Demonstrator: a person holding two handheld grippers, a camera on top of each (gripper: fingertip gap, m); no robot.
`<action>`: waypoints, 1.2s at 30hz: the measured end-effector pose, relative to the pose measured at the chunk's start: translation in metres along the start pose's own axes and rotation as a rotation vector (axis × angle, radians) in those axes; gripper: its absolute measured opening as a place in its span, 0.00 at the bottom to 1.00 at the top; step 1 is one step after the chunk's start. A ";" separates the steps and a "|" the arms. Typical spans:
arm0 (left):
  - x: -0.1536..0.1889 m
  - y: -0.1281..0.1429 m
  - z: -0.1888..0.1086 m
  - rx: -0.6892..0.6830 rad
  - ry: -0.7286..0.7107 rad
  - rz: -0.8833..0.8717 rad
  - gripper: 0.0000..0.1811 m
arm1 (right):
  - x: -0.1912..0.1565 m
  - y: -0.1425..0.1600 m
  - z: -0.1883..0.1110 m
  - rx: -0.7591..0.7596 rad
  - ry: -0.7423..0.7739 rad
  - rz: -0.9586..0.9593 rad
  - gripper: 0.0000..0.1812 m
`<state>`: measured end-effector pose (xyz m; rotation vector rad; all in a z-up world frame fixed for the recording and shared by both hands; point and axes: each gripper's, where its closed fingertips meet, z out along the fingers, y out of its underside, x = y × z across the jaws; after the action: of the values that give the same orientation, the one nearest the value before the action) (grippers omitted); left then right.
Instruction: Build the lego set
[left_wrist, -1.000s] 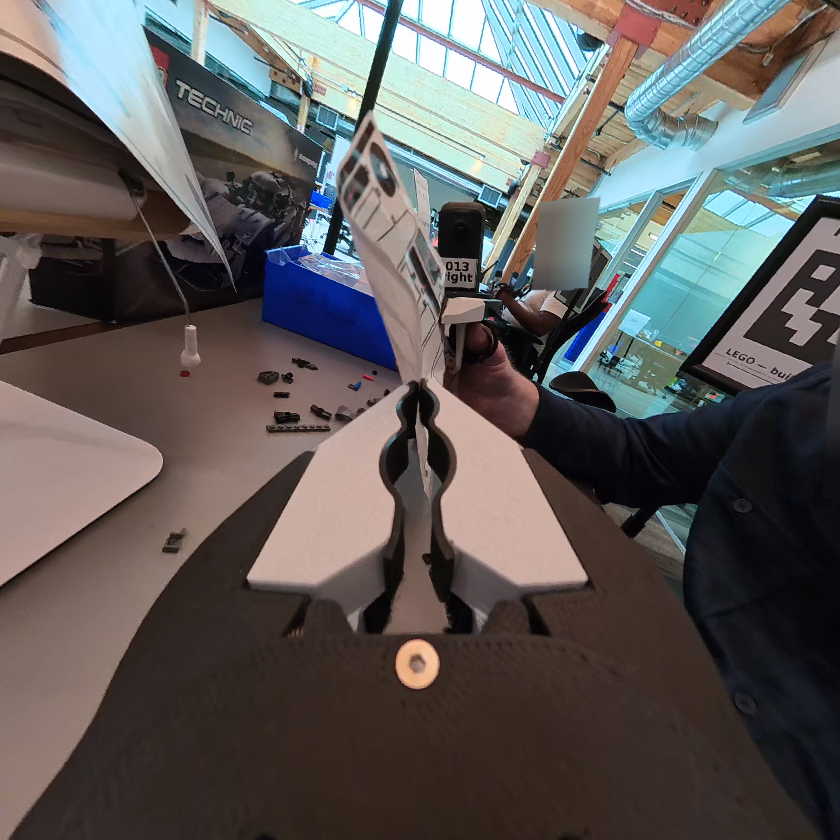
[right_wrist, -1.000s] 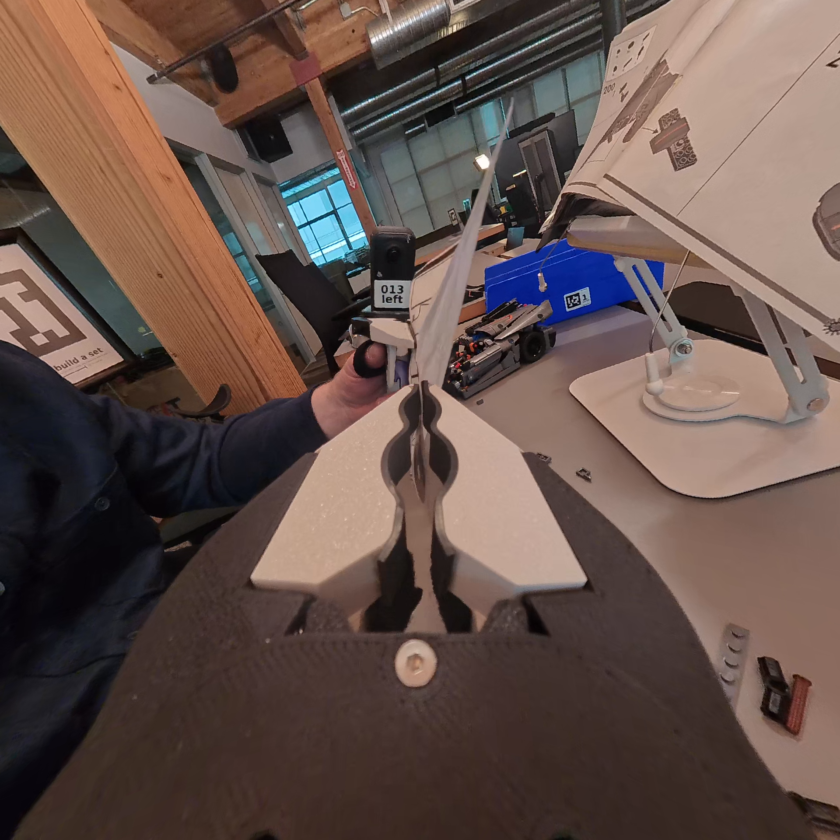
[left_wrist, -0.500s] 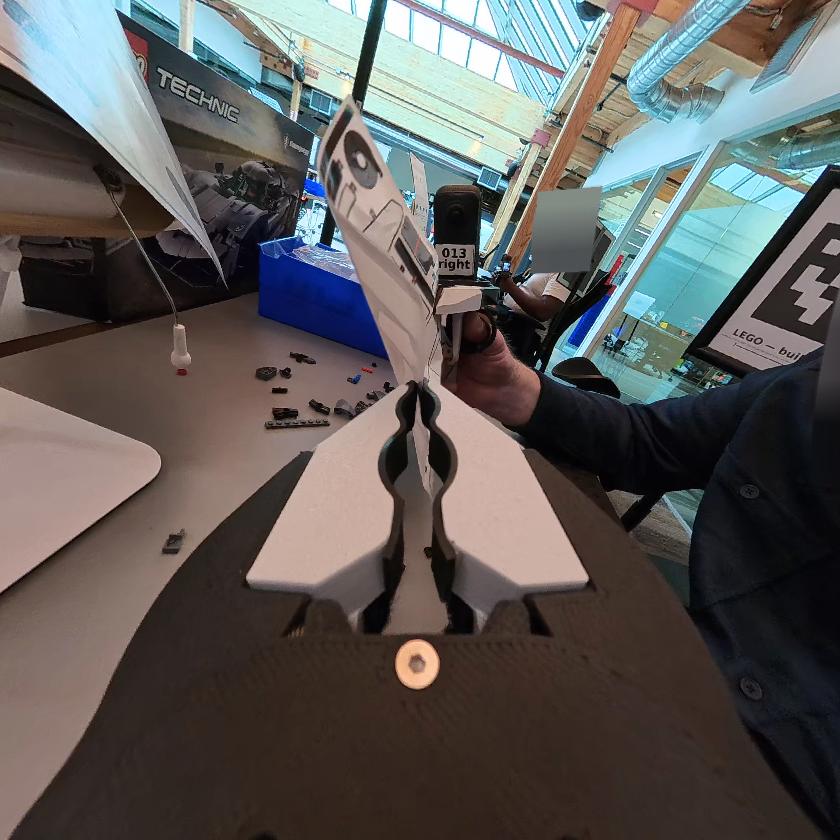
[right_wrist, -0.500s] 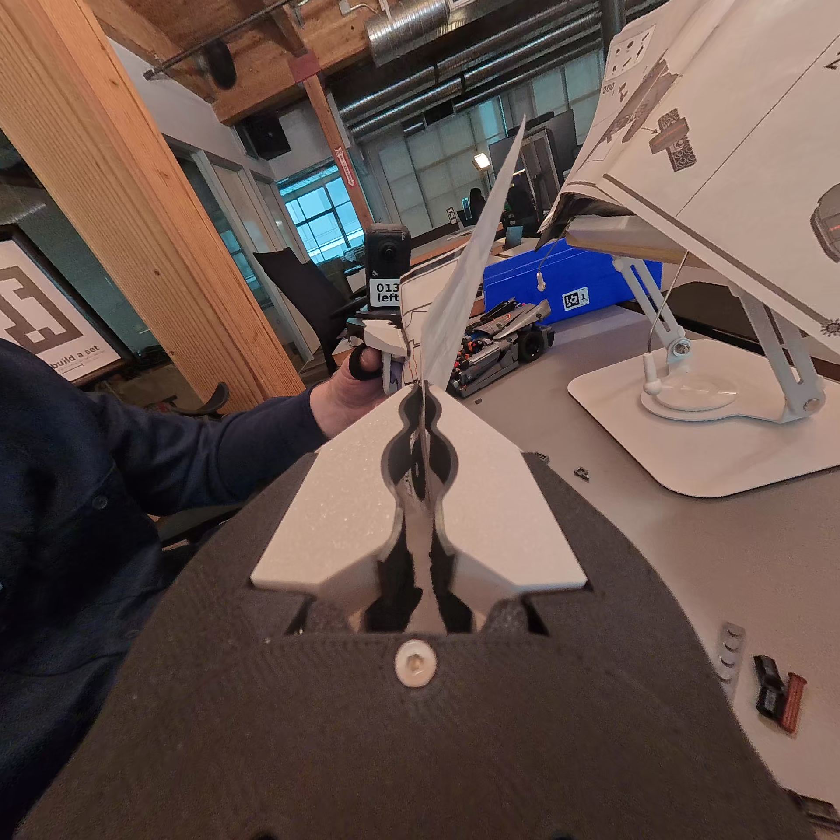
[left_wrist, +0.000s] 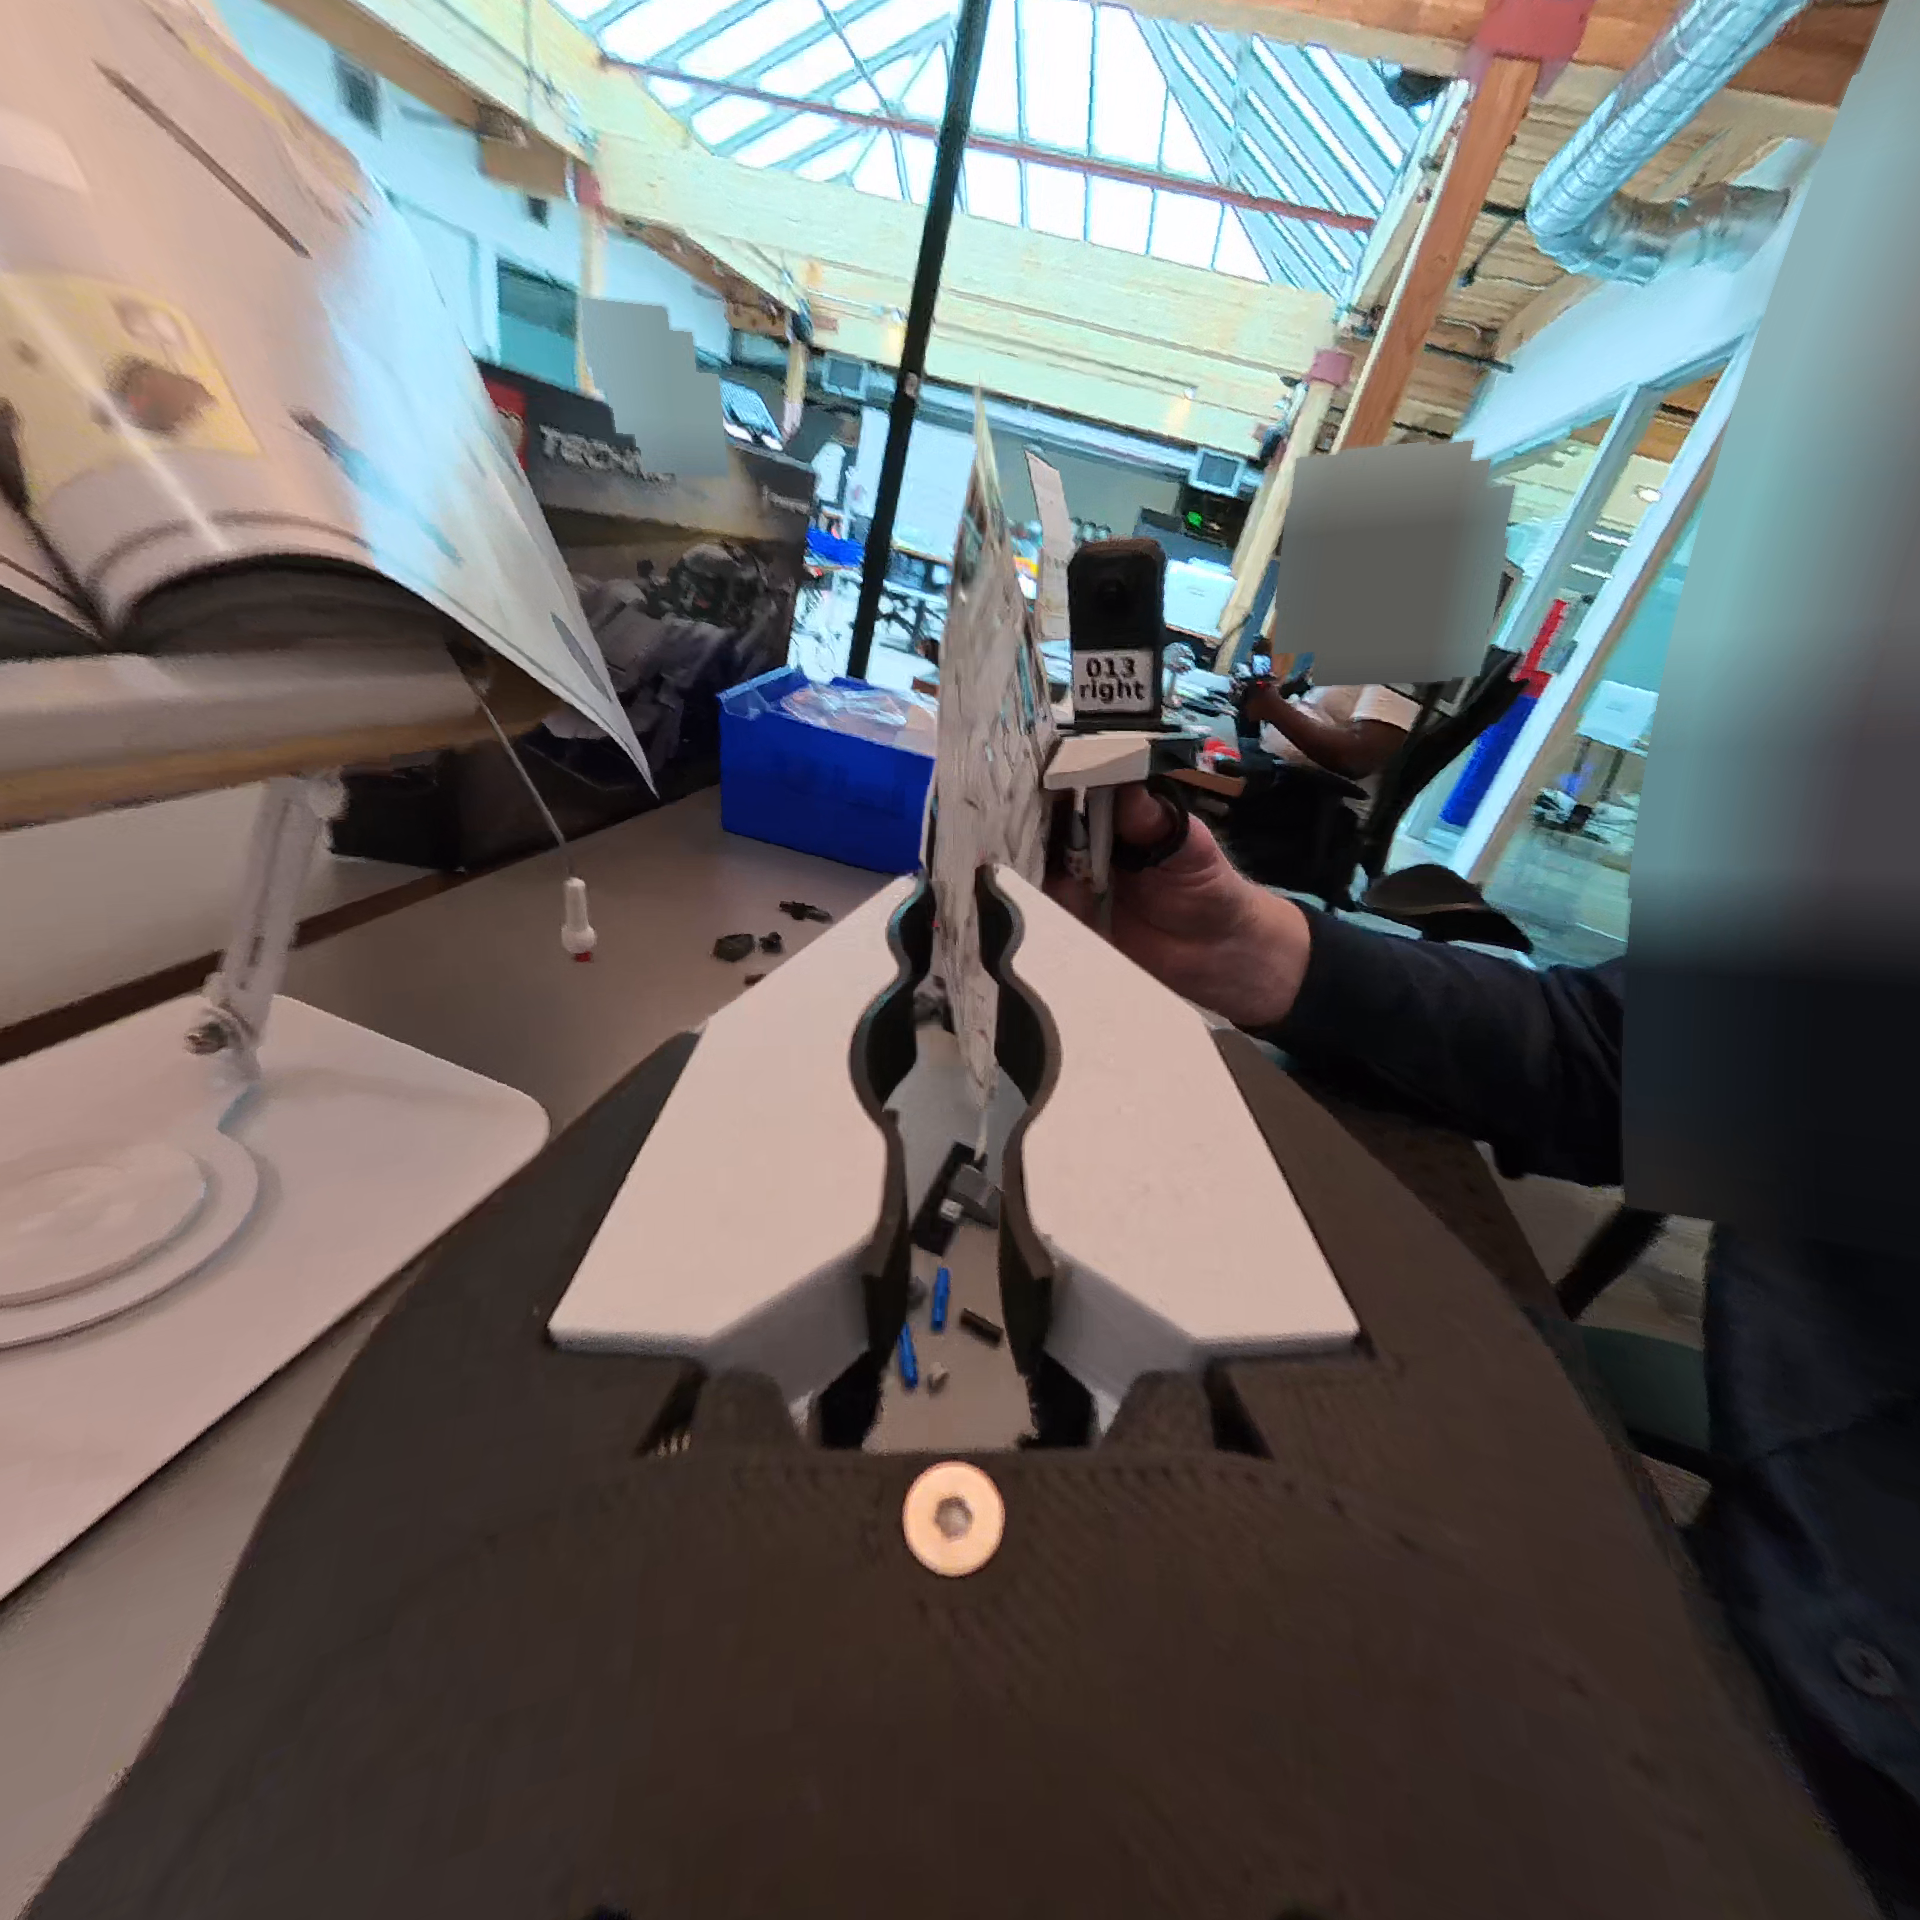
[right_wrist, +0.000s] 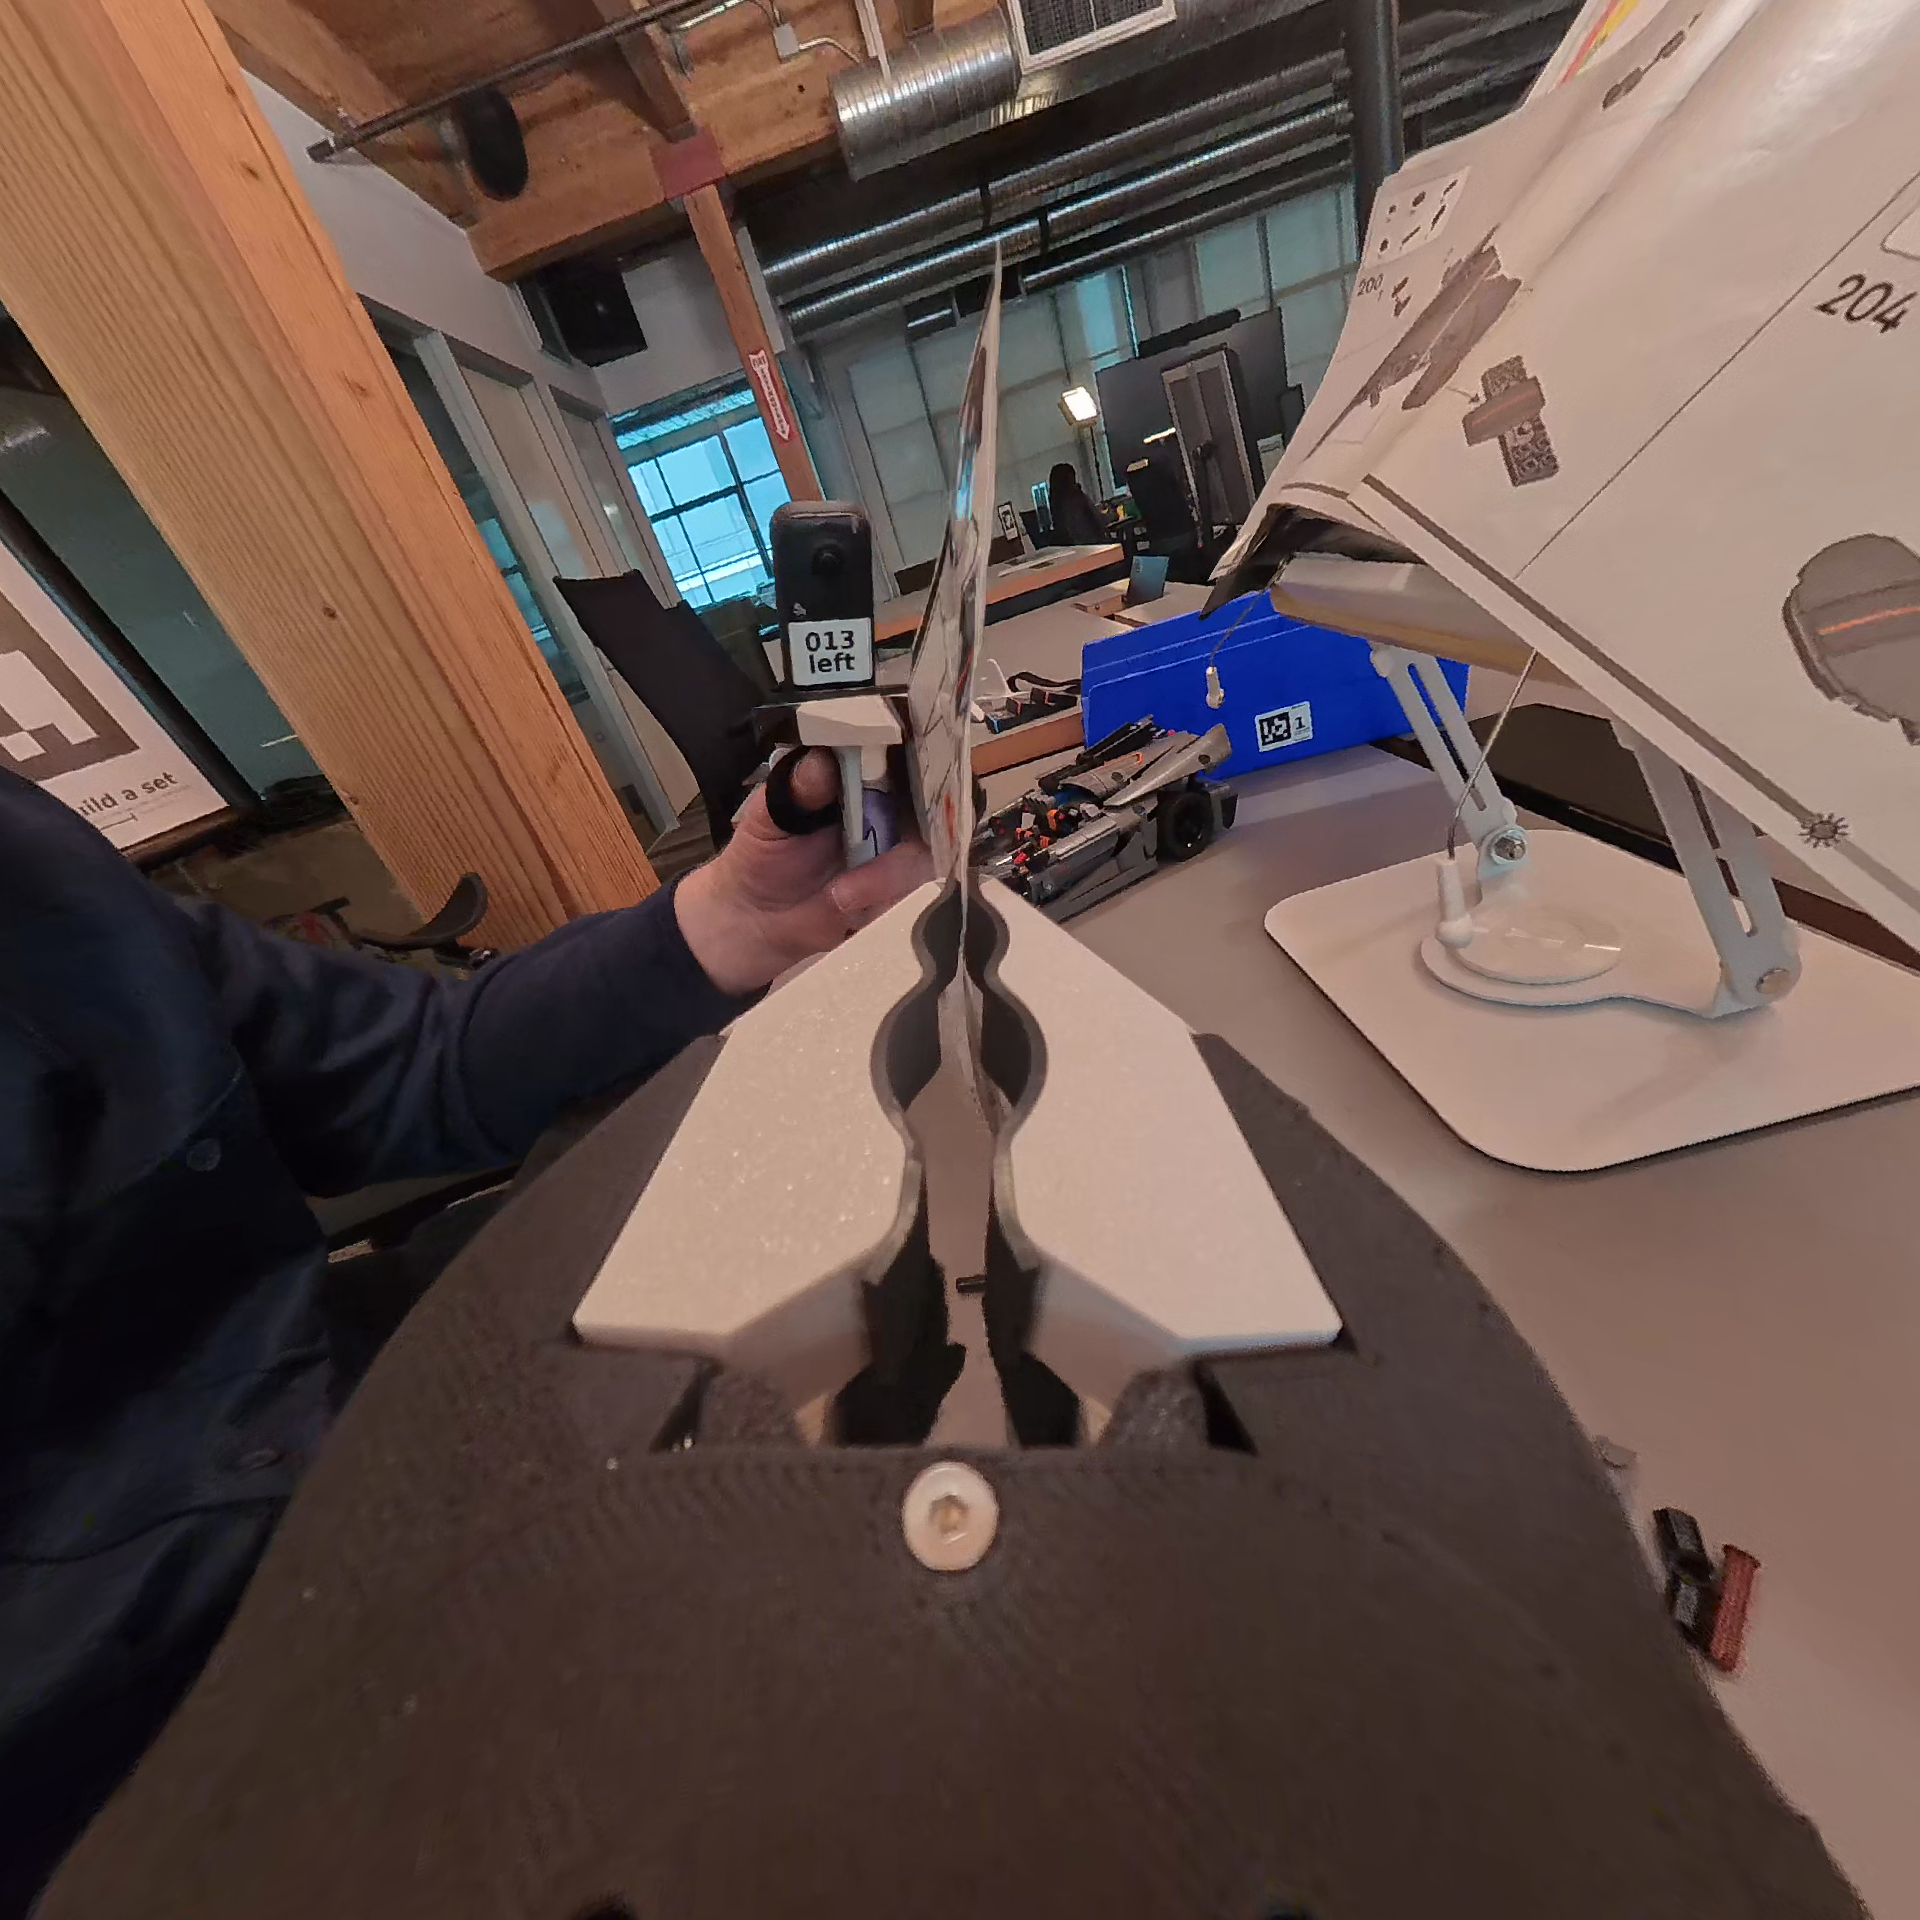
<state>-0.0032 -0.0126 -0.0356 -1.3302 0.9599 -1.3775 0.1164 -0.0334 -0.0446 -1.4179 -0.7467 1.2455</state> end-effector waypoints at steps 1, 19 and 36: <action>-0.002 -0.006 -0.004 0.025 -0.021 0.011 0.04 | -0.001 -0.002 -0.001 0.006 0.002 -0.007 0.00; -0.024 -0.079 -0.100 0.329 -0.335 0.177 0.05 | -0.002 -0.007 -0.004 0.023 0.003 -0.011 0.00; -0.029 -0.065 -0.085 0.241 -0.355 0.195 0.07 | -0.002 0.004 0.001 -0.027 -0.018 0.016 0.00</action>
<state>-0.0962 0.0244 0.0120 -1.2105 0.6428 -1.0290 0.1139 -0.0359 -0.0477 -1.4385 -0.7690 1.2662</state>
